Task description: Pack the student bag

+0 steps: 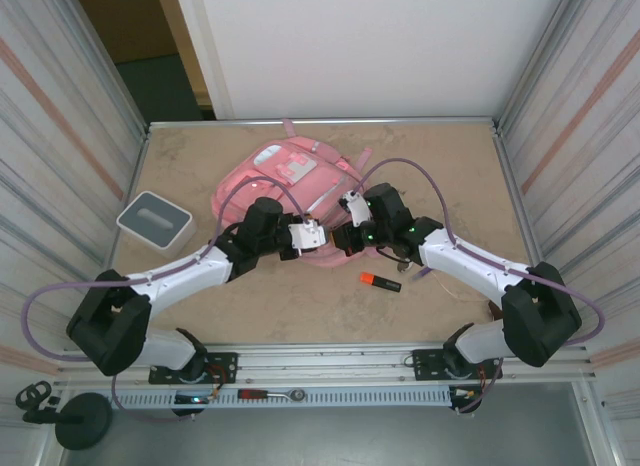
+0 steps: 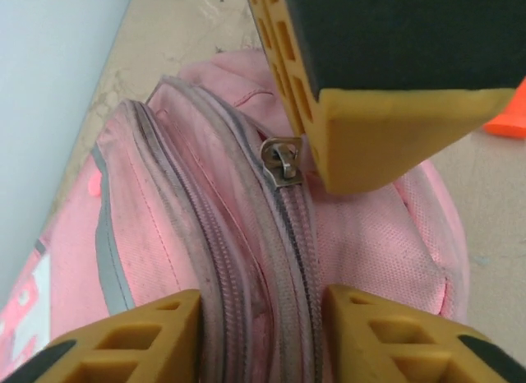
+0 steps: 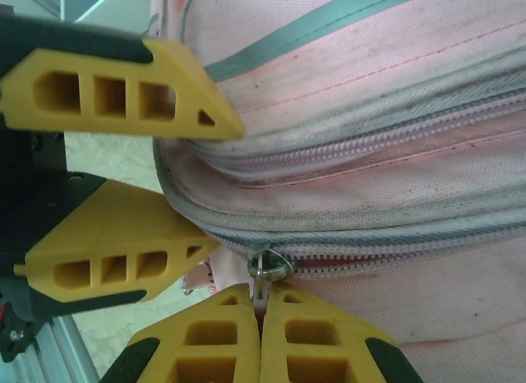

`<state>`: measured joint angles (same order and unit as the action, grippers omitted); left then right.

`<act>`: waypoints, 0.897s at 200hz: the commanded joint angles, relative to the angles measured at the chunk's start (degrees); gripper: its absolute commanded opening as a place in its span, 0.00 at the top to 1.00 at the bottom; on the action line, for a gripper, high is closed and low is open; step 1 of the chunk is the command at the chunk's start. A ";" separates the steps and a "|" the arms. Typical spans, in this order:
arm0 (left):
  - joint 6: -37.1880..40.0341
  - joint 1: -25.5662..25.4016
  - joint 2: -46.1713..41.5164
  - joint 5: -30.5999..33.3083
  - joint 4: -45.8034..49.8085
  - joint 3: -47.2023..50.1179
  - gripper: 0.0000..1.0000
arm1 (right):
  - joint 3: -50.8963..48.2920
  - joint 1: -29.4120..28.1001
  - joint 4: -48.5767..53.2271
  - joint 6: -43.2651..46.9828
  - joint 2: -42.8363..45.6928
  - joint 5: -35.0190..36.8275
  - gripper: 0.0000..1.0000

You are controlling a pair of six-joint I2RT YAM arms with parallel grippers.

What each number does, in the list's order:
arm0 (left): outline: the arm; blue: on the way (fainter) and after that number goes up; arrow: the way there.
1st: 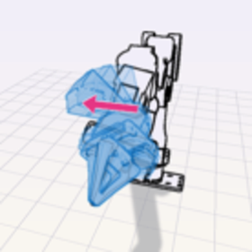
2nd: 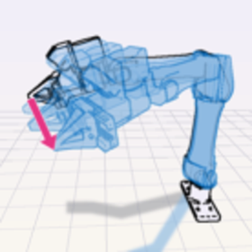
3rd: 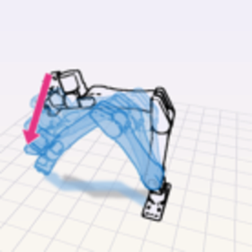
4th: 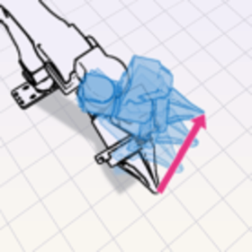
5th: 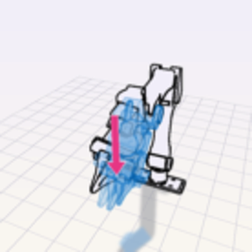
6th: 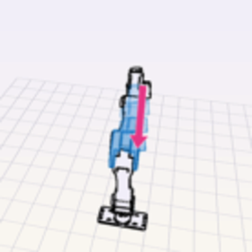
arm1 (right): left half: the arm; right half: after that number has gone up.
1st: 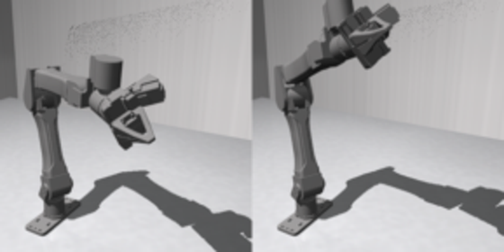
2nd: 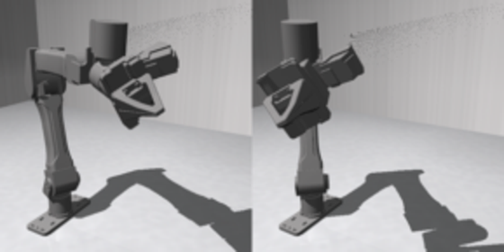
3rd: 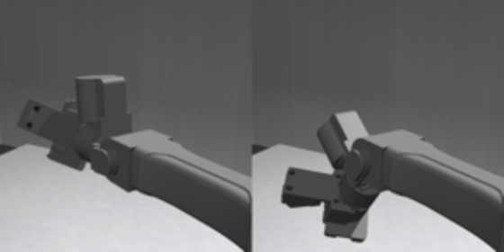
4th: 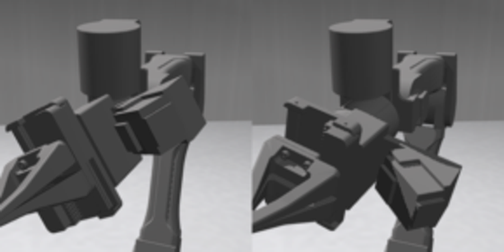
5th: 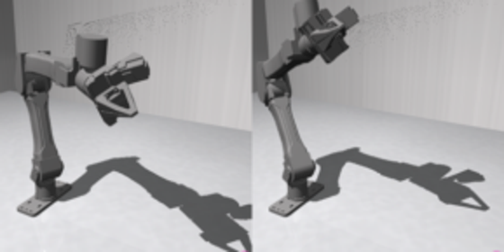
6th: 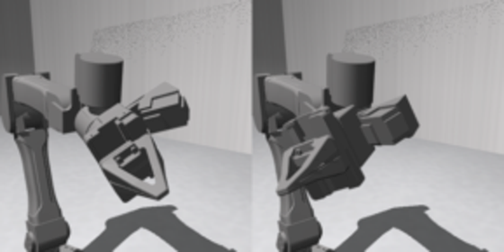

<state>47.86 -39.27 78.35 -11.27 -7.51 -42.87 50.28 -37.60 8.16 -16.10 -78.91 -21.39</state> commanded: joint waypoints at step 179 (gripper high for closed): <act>-9.49 12.43 -18.27 -4.14 -0.57 8.60 0.38 | 8.35 4.70 3.65 -0.95 -4.02 3.27 1.00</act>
<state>42.37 -23.46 64.47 -20.10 -8.67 -32.03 56.58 -30.94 14.13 -15.51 -83.66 -15.22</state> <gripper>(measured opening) 0.566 0.041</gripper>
